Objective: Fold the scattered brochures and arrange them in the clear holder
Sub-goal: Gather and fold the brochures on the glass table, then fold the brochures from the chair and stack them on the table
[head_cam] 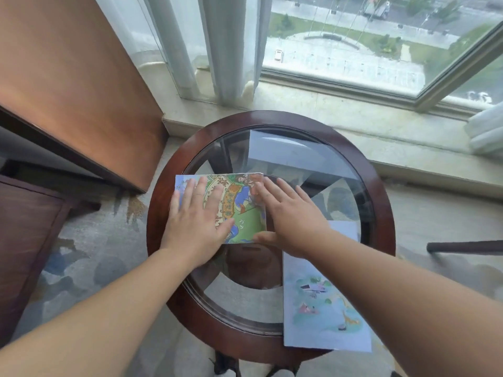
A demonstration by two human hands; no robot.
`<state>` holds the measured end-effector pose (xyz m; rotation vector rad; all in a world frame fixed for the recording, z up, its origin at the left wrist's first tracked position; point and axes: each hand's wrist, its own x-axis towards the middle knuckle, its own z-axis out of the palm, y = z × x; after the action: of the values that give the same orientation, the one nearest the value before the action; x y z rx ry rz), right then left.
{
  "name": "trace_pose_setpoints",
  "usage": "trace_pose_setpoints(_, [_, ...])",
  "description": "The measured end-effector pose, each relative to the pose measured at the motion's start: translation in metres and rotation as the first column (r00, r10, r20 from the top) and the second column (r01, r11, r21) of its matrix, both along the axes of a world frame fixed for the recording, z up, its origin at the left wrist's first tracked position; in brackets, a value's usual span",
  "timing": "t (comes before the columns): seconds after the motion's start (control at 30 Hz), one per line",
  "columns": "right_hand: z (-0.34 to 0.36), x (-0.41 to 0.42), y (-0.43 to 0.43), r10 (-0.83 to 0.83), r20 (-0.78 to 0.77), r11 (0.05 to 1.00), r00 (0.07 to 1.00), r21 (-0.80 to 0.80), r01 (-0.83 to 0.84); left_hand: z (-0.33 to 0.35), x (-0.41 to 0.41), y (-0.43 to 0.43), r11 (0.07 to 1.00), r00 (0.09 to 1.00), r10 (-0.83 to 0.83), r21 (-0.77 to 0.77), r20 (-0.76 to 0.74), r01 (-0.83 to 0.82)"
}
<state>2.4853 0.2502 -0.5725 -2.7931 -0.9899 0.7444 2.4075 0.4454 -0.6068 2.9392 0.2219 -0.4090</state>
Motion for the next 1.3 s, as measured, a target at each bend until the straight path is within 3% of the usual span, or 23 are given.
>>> trace_pose_setpoints(0.1, [0.014, -0.026, -0.041, -0.144, -0.014, 0.989, 0.989, 0.006, 0.145, 0.028, -0.017, -0.028, 0.992, 0.997, -0.081, -0.096, 0.018, 0.083])
trace_pose_setpoints(0.2, [0.017, -0.058, -0.089, -0.237, -0.045, 0.969, 0.97, -0.089, 0.233, 0.038, -0.05, -0.084, 0.935, 0.944, -0.329, -0.139, 0.008, 0.327])
trace_pose_setpoints(0.3, [0.011, -0.087, -0.121, -0.257, -0.107, 0.949, 0.961, -0.217, 0.229, 0.024, -0.077, -0.139, 0.848, 0.844, -0.521, -0.194, -0.131, 0.494])
trace_pose_setpoints(0.37, [0.005, -0.1, -0.13, -0.267, -0.147, 0.939, 0.952, -0.263, 0.222, 0.009, -0.082, -0.151, 0.839, 0.816, -0.543, -0.159, -0.2, 0.52])
trace_pose_setpoints(0.57, [-0.011, -0.079, -0.12, -0.318, -0.07, 0.934, 0.946, -0.196, 0.299, -0.006, -0.043, -0.129, 0.818, 0.804, -0.568, -0.014, -0.177, 0.575])
trace_pose_setpoints(0.7, [-0.006, -0.071, -0.112, -0.349, -0.072, 0.924, 0.934, -0.189, 0.331, 0.001, -0.027, -0.129, 0.829, 0.814, -0.548, 0.003, -0.194, 0.559])
trace_pose_setpoints(0.9, [0.067, -0.097, -0.145, -0.474, -0.054, 0.879, 0.879, 0.037, 0.476, 0.068, -0.012, -0.149, 0.873, 0.859, -0.487, -0.042, -0.159, 0.486])
trace_pose_setpoints(1.03, [0.14, -0.125, -0.203, -0.638, -0.006, 0.761, 0.77, 0.152, 0.631, 0.144, 0.019, -0.191, 0.832, 0.83, -0.553, -0.088, -0.072, 0.547])
trace_pose_setpoints(1.3, [0.246, -0.211, -0.345, -0.877, 0.081, 0.48, 0.474, 0.215, 0.851, 0.268, 0.001, -0.366, 0.641, 0.654, -0.744, -0.128, 0.139, 0.757])
